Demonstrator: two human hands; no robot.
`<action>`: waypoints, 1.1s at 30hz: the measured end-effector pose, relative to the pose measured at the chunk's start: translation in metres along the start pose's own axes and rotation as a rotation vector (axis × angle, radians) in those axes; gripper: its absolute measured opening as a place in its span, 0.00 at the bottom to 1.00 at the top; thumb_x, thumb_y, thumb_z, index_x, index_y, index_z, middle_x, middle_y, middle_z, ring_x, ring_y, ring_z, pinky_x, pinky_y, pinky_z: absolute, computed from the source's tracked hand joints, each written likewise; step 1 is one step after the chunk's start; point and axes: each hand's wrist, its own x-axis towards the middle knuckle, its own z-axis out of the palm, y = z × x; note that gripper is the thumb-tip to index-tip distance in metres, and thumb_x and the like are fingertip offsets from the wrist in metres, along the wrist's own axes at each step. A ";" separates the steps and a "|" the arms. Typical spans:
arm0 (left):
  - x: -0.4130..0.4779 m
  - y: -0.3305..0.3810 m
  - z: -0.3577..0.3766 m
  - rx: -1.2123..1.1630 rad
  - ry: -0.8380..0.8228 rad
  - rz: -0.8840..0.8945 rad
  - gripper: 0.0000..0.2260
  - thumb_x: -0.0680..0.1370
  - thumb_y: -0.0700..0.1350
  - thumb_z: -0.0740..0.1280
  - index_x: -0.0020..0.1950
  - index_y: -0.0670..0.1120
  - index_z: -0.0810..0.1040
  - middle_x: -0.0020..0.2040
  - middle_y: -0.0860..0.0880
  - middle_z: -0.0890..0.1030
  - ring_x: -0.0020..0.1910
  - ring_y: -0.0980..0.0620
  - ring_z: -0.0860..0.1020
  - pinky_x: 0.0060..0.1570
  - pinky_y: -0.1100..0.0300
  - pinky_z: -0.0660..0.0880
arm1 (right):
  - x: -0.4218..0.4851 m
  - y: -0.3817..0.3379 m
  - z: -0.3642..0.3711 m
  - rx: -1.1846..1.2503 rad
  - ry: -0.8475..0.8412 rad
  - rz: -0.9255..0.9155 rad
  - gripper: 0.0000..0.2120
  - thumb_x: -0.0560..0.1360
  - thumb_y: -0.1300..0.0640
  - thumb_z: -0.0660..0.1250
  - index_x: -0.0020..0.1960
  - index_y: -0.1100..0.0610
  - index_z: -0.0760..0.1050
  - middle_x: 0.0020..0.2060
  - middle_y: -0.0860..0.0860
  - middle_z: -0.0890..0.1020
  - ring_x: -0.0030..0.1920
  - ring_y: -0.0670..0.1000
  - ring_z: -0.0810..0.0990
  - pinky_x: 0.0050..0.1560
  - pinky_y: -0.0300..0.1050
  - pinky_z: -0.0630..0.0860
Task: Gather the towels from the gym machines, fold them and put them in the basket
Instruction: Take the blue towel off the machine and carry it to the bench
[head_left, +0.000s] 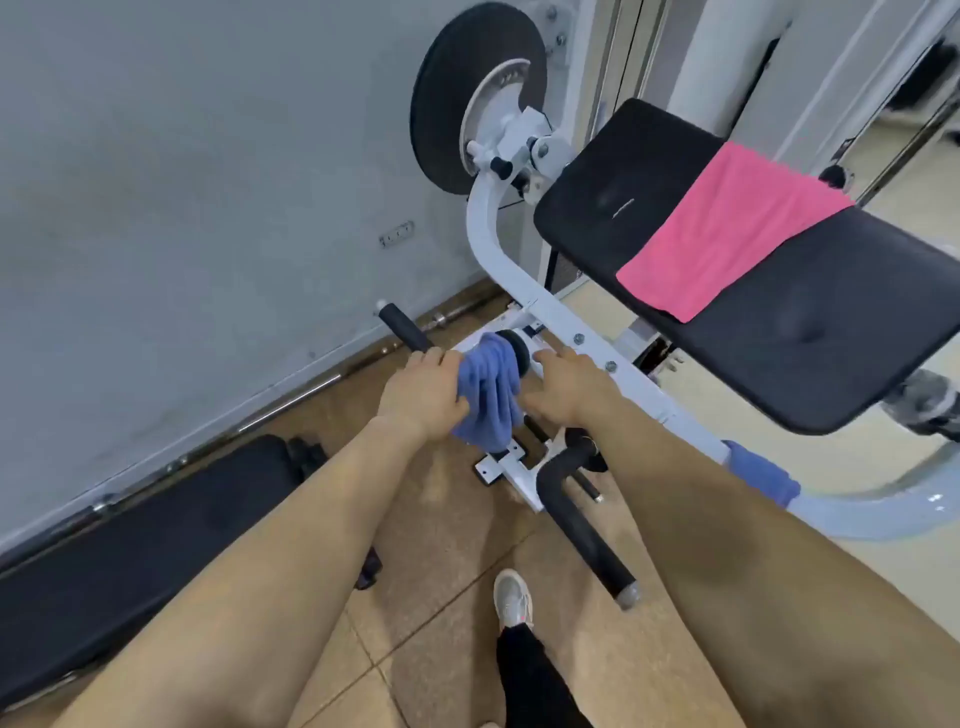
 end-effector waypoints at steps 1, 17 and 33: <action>0.013 -0.001 0.001 0.083 0.033 0.017 0.19 0.76 0.48 0.63 0.66 0.48 0.72 0.62 0.47 0.75 0.62 0.44 0.71 0.54 0.51 0.74 | 0.020 0.001 0.003 0.002 -0.027 -0.027 0.20 0.77 0.49 0.65 0.66 0.55 0.72 0.63 0.59 0.75 0.61 0.60 0.74 0.56 0.52 0.74; 0.091 -0.032 0.010 -0.041 -0.008 0.129 0.04 0.78 0.49 0.68 0.47 0.50 0.77 0.42 0.51 0.81 0.46 0.49 0.78 0.57 0.57 0.70 | 0.131 0.006 0.067 0.322 -0.025 -0.066 0.14 0.77 0.58 0.65 0.63 0.55 0.75 0.52 0.55 0.76 0.49 0.59 0.79 0.46 0.49 0.74; 0.045 -0.025 -0.088 -0.493 0.040 0.173 0.13 0.77 0.59 0.68 0.41 0.51 0.78 0.35 0.54 0.81 0.37 0.54 0.79 0.40 0.51 0.78 | 0.009 -0.093 -0.007 0.665 0.319 -0.002 0.15 0.68 0.48 0.78 0.46 0.51 0.74 0.41 0.47 0.80 0.40 0.45 0.78 0.38 0.40 0.73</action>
